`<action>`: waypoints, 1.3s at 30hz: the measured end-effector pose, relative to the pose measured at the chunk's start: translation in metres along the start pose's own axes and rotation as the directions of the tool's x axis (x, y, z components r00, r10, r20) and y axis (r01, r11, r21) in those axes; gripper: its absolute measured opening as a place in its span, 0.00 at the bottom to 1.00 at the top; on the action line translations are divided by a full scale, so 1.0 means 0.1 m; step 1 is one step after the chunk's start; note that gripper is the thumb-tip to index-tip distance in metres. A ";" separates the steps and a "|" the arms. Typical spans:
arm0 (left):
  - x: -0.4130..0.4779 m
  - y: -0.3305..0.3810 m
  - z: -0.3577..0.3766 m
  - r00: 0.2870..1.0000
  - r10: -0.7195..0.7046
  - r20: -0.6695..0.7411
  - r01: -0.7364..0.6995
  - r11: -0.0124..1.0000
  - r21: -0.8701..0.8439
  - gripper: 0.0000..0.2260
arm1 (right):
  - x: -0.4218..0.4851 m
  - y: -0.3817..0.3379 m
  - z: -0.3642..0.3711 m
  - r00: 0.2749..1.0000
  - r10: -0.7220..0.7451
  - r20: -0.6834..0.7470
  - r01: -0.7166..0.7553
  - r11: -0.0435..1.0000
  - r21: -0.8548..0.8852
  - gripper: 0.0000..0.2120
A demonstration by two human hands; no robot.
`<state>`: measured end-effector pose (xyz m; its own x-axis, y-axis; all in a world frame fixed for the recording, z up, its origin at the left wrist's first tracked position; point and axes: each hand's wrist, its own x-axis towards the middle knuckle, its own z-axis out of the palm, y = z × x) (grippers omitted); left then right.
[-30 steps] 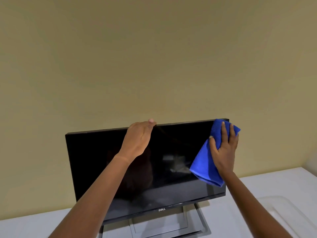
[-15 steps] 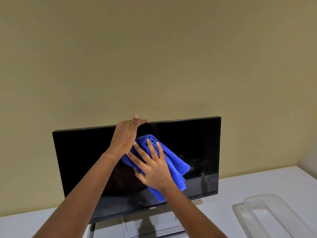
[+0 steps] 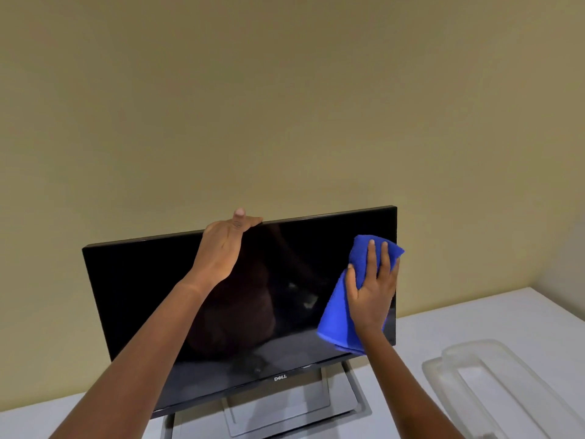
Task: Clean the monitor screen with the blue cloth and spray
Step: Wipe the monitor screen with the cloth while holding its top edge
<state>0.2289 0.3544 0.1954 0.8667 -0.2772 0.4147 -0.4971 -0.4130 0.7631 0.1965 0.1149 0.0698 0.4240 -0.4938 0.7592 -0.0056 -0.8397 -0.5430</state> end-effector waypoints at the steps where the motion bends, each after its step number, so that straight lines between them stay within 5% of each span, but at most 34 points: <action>1: -0.01 0.00 0.00 1.000 0.004 0.004 -0.004 1.000 0.004 0.36 | -0.10 0.00 0.01 0.992 0.128 -0.013 -0.127 0.991 0.032 0.26; 7: -0.01 0.00 0.01 1.000 0.005 -0.018 -0.005 0.999 0.032 0.34 | -0.54 -0.09 0.04 0.779 0.624 -0.062 -0.604 0.773 0.192 0.25; 14: -0.03 -0.02 0.02 0.998 0.044 -0.038 -0.041 0.997 0.064 0.26 | -0.82 -0.17 0.03 0.600 0.798 0.061 -0.786 0.573 0.235 0.26; 27: -0.08 -0.01 0.05 0.978 0.170 -0.123 -0.148 0.974 0.169 0.22 | -0.77 0.03 -0.02 0.601 0.794 0.091 -0.789 0.572 0.224 0.25; 34: -0.07 -0.01 0.05 0.977 0.161 -0.141 -0.134 0.974 0.180 0.22 | -0.32 0.13 -0.06 0.490 0.868 0.081 -0.859 0.466 0.211 0.25; 39: -0.08 0.00 0.06 0.977 0.153 -0.146 -0.128 0.977 0.172 0.21 | 0.10 -0.03 -0.08 0.579 0.813 0.066 -0.806 0.558 0.200 0.25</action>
<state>0.2218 0.3518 0.1893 0.7767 -0.2073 0.5948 -0.6031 -0.5170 0.6074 0.1935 0.1107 0.0816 0.3012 -0.9532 -0.0255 -0.1635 -0.0253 -0.9862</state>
